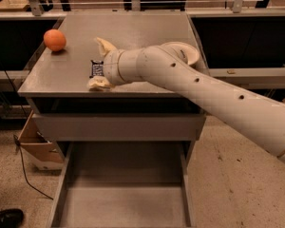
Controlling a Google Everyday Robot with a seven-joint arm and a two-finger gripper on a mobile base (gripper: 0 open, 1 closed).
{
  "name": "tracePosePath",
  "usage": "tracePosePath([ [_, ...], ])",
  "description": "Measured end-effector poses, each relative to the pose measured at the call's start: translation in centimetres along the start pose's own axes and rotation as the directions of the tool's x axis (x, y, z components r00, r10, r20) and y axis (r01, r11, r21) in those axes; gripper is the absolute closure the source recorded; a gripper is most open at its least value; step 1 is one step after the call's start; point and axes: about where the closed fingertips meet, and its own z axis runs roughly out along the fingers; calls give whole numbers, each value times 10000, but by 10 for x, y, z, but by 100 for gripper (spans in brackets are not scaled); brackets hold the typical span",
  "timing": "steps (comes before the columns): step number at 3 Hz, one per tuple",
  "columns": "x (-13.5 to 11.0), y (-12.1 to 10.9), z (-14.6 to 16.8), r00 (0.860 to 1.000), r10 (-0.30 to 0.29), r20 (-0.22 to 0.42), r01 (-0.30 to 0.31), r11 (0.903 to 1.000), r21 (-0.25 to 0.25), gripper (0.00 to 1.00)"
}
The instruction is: Pick rxbar blueberry from middle drawer and place on counter
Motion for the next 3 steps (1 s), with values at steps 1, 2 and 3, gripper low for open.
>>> tracePosePath([
  [1, -3, -4, -2, 10000, 0, 0, 0, 10000, 0, 0],
  [2, -4, -6, -3, 10000, 0, 0, 0, 10000, 0, 14],
  [3, -35, -4, -34, 9990, -237, 382, 233, 9997, 102, 37],
])
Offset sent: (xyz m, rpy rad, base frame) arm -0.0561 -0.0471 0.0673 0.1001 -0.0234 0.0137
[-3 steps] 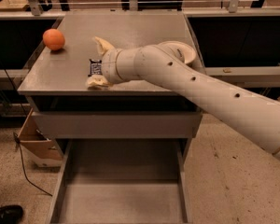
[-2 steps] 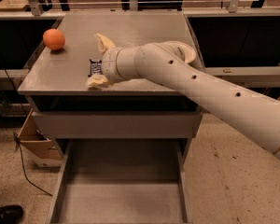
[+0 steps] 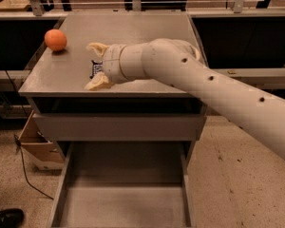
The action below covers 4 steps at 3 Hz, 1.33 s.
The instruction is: Pick rxbar blueberry from middle drawer and place on counter
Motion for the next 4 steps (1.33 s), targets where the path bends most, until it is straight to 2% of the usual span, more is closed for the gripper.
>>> tracePosePath([
  [1, -17, -10, -55, 9999, -130, 10, 129, 9987, 484, 26],
  [2, -29, -22, -97, 9998, -207, -28, 209, 9960, 873, 3],
  [3, -28, -20, -118, 9961, -442, -768, 522, 9929, 1067, 0],
  [4, -35, -17, -117, 9949, -499, -876, 586, 9933, 993, 0],
])
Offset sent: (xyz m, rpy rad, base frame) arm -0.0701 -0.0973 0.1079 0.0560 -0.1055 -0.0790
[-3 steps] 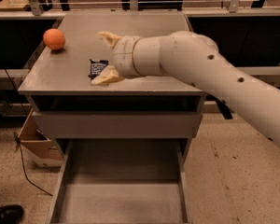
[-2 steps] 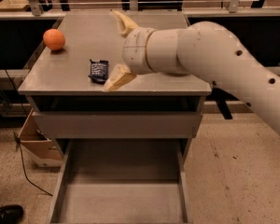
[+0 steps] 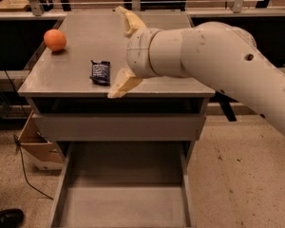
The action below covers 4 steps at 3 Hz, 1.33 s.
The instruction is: Pick rxbar blueberry from middle drawer and place on counter
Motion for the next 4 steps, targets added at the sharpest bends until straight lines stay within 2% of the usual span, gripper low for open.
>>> tracePosePath([
  [1, 1, 0, 0, 10000, 3, 7, -3, 10000, 8, 0],
  [2, 51, 4, -20, 9975, 132, -697, -94, 9984, 552, 0],
  [3, 126, 7, -57, 9837, 674, -1668, -410, 9868, 1567, 0],
  [4, 198, -2, -110, 9567, 1629, -2411, -780, 9419, 3266, 0],
])
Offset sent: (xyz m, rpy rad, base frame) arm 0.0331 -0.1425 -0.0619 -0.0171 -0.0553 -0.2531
